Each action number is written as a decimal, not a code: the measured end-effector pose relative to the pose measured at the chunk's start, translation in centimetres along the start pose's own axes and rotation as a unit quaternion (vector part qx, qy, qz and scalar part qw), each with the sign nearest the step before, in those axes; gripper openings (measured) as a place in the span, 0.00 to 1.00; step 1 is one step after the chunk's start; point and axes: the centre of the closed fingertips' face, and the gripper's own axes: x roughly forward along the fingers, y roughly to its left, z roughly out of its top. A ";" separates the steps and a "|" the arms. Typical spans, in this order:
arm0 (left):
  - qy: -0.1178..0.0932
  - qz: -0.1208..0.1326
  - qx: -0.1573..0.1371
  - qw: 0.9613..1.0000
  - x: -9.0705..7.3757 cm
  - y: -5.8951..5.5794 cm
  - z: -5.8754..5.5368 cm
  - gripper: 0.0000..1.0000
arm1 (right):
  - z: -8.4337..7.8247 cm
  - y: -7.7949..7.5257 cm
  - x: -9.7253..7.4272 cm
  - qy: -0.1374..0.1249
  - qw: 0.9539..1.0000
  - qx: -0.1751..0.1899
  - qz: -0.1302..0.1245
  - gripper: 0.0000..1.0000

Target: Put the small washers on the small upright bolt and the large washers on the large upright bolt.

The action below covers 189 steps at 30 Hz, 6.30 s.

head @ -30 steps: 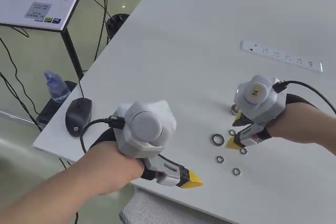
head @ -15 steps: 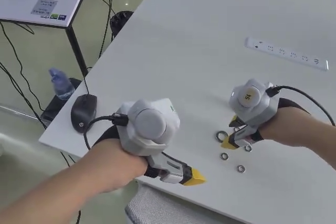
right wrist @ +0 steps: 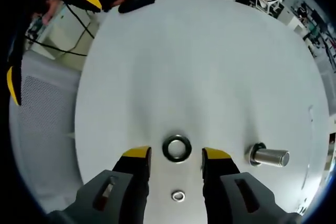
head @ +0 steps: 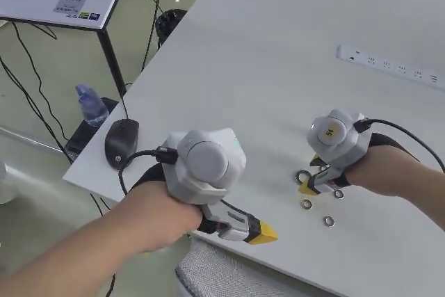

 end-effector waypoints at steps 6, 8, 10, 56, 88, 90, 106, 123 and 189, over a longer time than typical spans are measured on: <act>0.001 -0.001 0.001 1.000 -0.1 -0.1 -0.1 0.86 | 0.1 0.0 0.3 0.002 1.000 0.000 -0.002 0.40; 0.001 -0.001 0.000 1.000 -0.1 -0.2 -0.2 0.86 | 0.1 0.0 0.3 0.002 1.000 0.000 -0.003 0.40; 0.003 -0.001 0.000 1.000 -0.1 -0.2 -0.2 0.86 | 0.2 -0.1 0.3 0.000 1.000 0.004 -0.004 0.40; -0.003 0.018 -0.009 1.000 -0.1 -0.3 0.4 0.81 | -0.1 -0.1 0.4 0.066 0.998 -0.023 -0.002 0.21; -0.010 0.013 -0.008 1.000 1.0 -0.8 1.1 0.88 | -3.8 -1.9 -4.6 0.057 0.998 0.013 0.002 0.21; -0.013 0.009 -0.010 1.000 1.2 -1.0 1.3 0.89 | -4.2 -2.3 -5.2 0.054 0.998 0.019 0.000 0.21; -0.010 0.014 -0.014 1.000 1.9 -1.0 1.6 0.96 | -5.3 -4.2 -7.5 0.052 0.998 0.038 -0.006 0.22; 0.000 0.010 -0.018 1.000 2.0 -0.9 0.9 0.95 | -3.1 -7.7 -9.0 0.044 0.998 0.038 -0.030 0.22; -0.007 0.017 -0.042 0.999 1.5 1.5 0.5 0.88 | -1.2 -10.5 -3.7 0.066 0.997 0.007 -0.026 0.22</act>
